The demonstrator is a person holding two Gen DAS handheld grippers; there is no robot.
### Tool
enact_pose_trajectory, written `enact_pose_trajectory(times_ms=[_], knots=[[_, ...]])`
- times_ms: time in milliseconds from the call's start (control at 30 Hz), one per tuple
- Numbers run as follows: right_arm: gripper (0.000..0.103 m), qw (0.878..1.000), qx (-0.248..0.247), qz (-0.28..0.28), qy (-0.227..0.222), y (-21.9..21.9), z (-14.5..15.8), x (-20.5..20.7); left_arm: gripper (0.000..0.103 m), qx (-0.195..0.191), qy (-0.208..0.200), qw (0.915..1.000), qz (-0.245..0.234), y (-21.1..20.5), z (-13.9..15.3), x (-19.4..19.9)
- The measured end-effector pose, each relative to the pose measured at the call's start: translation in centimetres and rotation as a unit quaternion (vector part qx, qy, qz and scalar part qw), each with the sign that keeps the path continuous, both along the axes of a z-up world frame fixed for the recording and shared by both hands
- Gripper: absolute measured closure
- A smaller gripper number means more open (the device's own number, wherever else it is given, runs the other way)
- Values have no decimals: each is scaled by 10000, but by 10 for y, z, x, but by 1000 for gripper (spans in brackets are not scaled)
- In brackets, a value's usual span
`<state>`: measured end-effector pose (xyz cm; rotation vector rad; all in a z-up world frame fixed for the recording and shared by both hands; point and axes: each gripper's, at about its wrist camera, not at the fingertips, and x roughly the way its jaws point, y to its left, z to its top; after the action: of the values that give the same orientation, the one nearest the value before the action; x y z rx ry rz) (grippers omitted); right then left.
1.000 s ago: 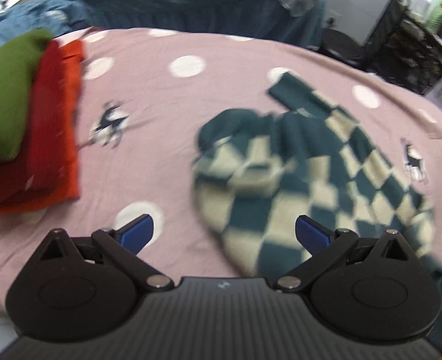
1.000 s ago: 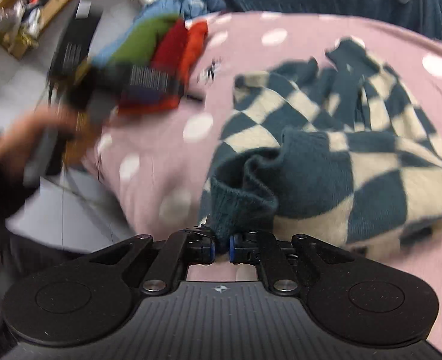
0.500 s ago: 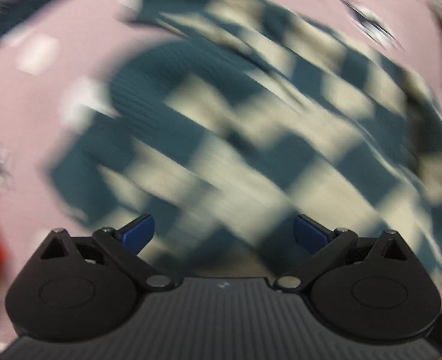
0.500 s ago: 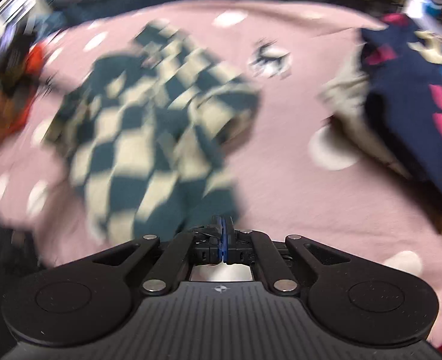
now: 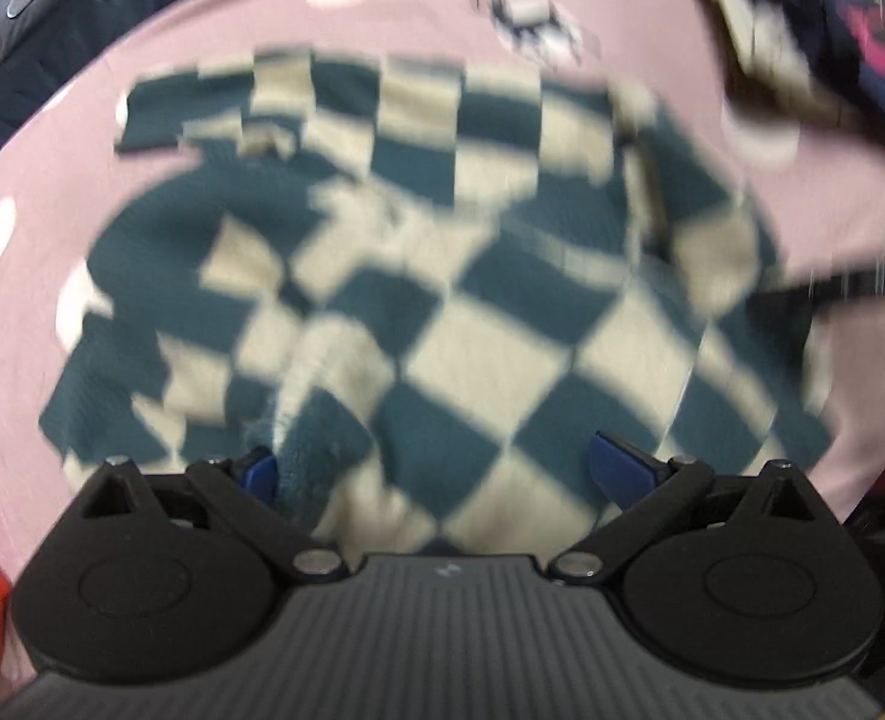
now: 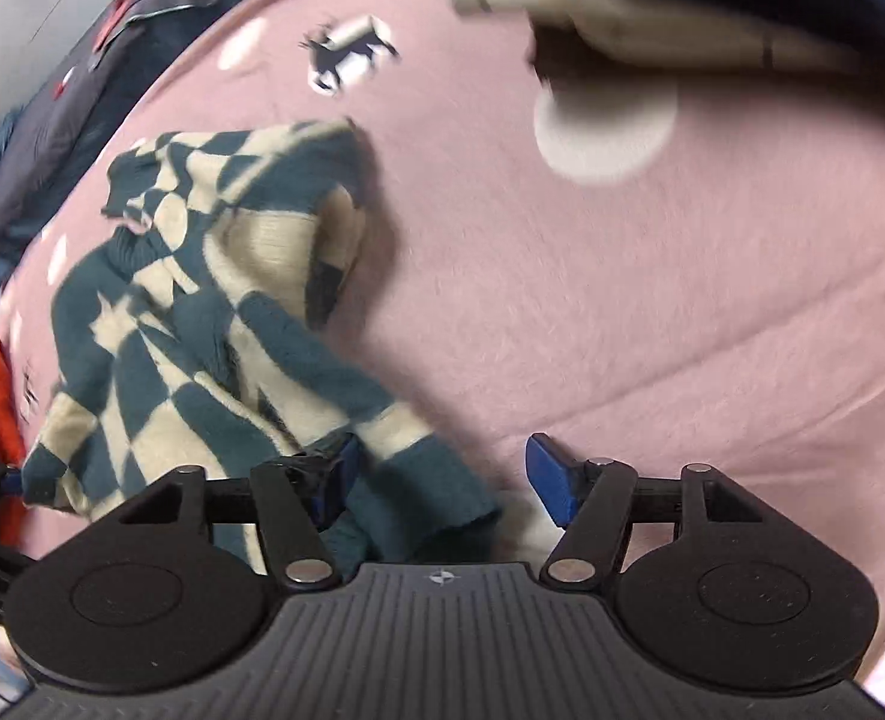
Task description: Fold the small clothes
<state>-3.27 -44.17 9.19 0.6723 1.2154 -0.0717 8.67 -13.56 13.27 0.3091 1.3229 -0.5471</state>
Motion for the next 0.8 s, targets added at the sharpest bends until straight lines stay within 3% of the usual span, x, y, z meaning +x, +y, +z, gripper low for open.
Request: enact_pose_trajectory(times_ms=[133, 267, 333, 400, 467, 567, 633, 667, 733, 800], knots=[[0, 9995, -252, -75, -202, 2, 17, -22, 1, -598, 461, 9969, 236, -37, 13, 31], [0, 9975, -587, 191, -341, 1, 26, -47, 2, -188, 460, 9983, -316, -102, 26, 22], [0, 9966, -717, 188, -365, -3, 29, -59, 2, -17, 663, 9970, -407, -114, 34, 11], [0, 9961, -757, 63, -455, -9, 29, -67, 2, -88, 674, 9954, -670, -114, 46, -6], [0, 9964, -687, -76, -485, -13, 27, -72, 1, -97, 413, 9906, -1299, -104, 54, -29], [0, 9967, -623, -176, -492, -15, 24, -70, 1, 423, -372, 9696, -2380, -81, 52, -64], [0, 9965, -595, -187, -557, -16, 25, -69, 11, 792, -1064, 9531, -2721, -56, 48, -77], [0, 9965, -572, -177, -582, -17, 24, -67, 18, 778, -1360, 9487, -2748, -44, 52, -80], [0, 9967, -525, -141, -603, -15, 23, -63, 18, 101, -1525, 9515, -2669, -27, 70, -74], [0, 9971, -448, -96, -606, -13, 21, -61, 15, -666, -1680, 9458, -2699, -28, 89, -62]])
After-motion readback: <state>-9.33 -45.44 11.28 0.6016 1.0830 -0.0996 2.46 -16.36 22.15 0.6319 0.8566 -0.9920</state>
